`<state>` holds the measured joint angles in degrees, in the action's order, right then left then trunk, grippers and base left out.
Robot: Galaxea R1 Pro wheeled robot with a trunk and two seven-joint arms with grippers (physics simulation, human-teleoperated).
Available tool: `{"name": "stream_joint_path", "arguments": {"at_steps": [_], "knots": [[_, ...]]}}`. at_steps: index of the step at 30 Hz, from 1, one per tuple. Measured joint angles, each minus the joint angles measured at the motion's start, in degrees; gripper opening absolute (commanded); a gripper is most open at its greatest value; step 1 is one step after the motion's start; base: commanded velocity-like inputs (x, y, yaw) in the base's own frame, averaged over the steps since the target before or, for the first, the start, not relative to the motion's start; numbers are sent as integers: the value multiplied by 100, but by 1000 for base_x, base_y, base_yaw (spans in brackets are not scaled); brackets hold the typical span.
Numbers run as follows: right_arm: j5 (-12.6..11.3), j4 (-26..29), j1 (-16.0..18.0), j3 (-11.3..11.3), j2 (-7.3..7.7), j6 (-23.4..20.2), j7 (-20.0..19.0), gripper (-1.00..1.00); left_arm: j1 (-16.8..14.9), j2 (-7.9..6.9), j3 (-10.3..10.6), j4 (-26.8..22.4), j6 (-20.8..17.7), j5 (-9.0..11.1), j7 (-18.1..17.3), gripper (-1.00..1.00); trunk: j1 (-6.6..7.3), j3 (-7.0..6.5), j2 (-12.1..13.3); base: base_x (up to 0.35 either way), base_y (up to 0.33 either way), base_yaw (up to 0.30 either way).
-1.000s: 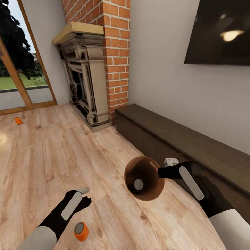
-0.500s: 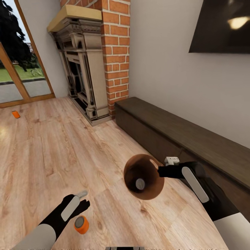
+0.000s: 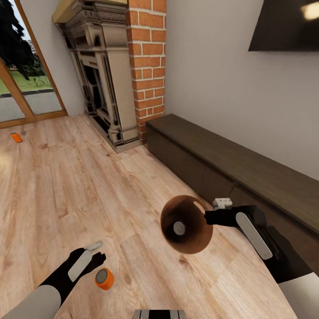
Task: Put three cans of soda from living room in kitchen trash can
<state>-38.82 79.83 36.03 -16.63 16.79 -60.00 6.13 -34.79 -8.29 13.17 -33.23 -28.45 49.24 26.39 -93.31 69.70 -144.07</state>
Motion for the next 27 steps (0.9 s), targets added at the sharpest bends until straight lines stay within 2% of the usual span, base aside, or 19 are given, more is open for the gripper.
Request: {"name": "stream_joint_path", "arguments": {"at_steps": [6, 12, 15, 16, 17, 21, 25, 27], "knots": [[-62, 3, 5, 10, 0, 0, -4, -100, -1, -11, 3, 1, 9, 0, -70, 100, -15, 133, -8, 0, 0, 0], [-13, 15, 6, 37, 8, 0, 0, -100, -1, 32, 9, 0, 130, 1, -202, 100, -31, 266, -16, 0, 0, 0], [-256, 18, 6, 36, 21, 0, 0, -100, -18, 49, 16, -1, 154, -1, -258, 100, -39, 332, -20, 0, 0, 0], [-395, 24, 2, 26, 71, 0, -5, -100, -65, 55, 20, -2, 158, -3, -251, 100, -41, 354, -22, 0, 0, 0], [-425, 38, 0, 19, 96, 0, -5, -100, -87, 59, 23, -1, 159, -3, -244, 100, -44, 376, -23, 0, 0, 0], [-214, 61, -2, 10, 130, 0, 5, -100, -114, 60, 26, 0, 156, -3, -228, 100, -54, 465, -28, 0, 0, 0], [-400, 72, -3, 6, 139, 0, -3, -100, -122, 64, 28, 1, 157, -3, -223, 100, -64, 554, -34, 0, 0, 0], [-411, 73, -3, 7, 142, 0, -4, -100, -123, 69, 32, 1, 157, -2, -222, 100, -69, 598, -36, 0, 0, 0]]}}
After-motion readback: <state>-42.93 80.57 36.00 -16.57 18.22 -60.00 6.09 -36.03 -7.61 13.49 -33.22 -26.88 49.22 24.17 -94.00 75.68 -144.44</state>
